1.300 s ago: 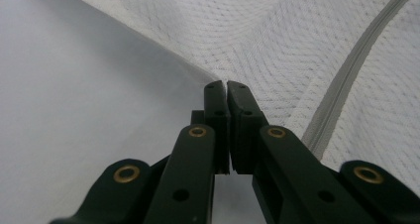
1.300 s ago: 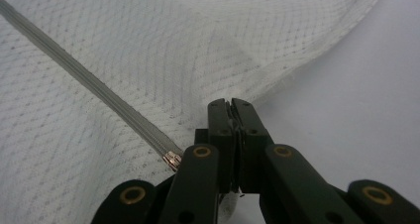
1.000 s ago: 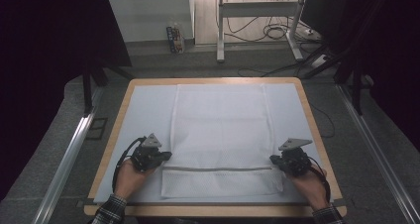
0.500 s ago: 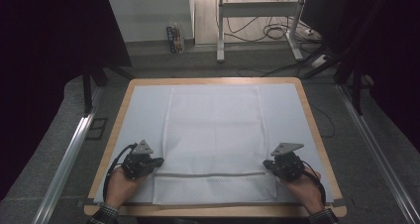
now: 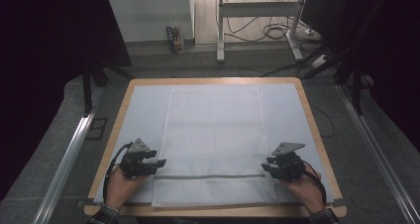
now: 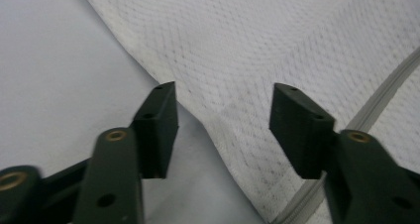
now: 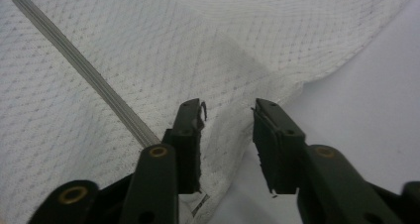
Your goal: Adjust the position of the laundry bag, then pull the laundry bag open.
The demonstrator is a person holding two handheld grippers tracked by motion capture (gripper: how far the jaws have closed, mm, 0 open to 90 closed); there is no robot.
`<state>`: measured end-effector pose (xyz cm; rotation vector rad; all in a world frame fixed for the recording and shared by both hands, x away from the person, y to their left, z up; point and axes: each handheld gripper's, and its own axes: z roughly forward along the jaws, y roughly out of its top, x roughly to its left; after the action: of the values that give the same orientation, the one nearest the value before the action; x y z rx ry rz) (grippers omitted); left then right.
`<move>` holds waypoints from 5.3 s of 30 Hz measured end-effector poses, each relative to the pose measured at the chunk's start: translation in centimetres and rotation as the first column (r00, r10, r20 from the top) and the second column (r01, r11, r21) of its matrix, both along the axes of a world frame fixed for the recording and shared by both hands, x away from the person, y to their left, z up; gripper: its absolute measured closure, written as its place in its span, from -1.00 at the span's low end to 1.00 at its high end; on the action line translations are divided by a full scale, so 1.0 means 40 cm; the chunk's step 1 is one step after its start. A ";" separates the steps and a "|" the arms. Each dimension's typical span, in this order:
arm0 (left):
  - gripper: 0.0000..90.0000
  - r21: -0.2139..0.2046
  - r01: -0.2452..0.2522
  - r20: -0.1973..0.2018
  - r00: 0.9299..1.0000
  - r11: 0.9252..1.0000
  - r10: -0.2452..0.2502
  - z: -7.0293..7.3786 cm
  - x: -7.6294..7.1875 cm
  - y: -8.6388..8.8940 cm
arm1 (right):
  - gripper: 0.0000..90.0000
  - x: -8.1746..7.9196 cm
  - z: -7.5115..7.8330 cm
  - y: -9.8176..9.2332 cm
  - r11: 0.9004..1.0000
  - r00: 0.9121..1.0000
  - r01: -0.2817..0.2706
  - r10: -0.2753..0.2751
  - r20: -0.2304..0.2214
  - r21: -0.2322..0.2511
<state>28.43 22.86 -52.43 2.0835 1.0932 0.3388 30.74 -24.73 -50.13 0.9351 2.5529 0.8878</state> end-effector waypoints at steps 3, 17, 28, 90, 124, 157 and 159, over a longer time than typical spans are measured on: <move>-0.26 0.004 -0.003 0.011 1.000 1.000 0.003 0.001 -0.002 -0.002 | 0.19 -0.003 0.003 0.002 1.000 1.000 0.005 -0.005 0.010 -0.007; -0.56 0.057 0.010 0.052 0.999 0.998 -0.013 0.001 -0.033 -0.034 | -0.26 -0.045 0.011 -0.016 0.999 0.999 0.035 -0.035 0.003 0.030; -0.75 0.060 0.019 0.054 0.998 0.998 -0.022 0.002 -0.064 -0.052 | -0.47 -0.102 0.004 -0.034 0.997 0.998 0.057 -0.057 -0.001 0.046; -0.88 0.217 0.076 0.065 0.994 0.973 -0.092 -0.009 -0.104 -0.091 | -0.09 -0.133 -0.025 0.029 0.980 0.978 0.178 -0.187 -0.092 -0.094; -0.81 0.070 0.182 0.091 0.978 0.981 -0.188 0.047 -0.075 -0.173 | 0.94 -0.160 0.018 0.012 1.000 0.989 0.025 -0.025 0.146 0.001; -0.95 0.052 0.466 0.077 0.880 0.883 -0.468 0.197 0.181 -0.724 | 0.93 -0.180 0.026 0.015 0.987 0.933 -0.113 0.144 0.329 -0.111; -0.96 0.065 0.480 0.062 0.873 0.875 -0.484 0.192 0.184 -0.754 | 0.92 -0.181 0.026 0.014 0.987 0.932 -0.114 0.145 0.332 -0.112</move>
<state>35.78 -7.31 -44.74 2.2788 0.4900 0.1936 23.51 -24.16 -49.08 0.5365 2.3516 0.8733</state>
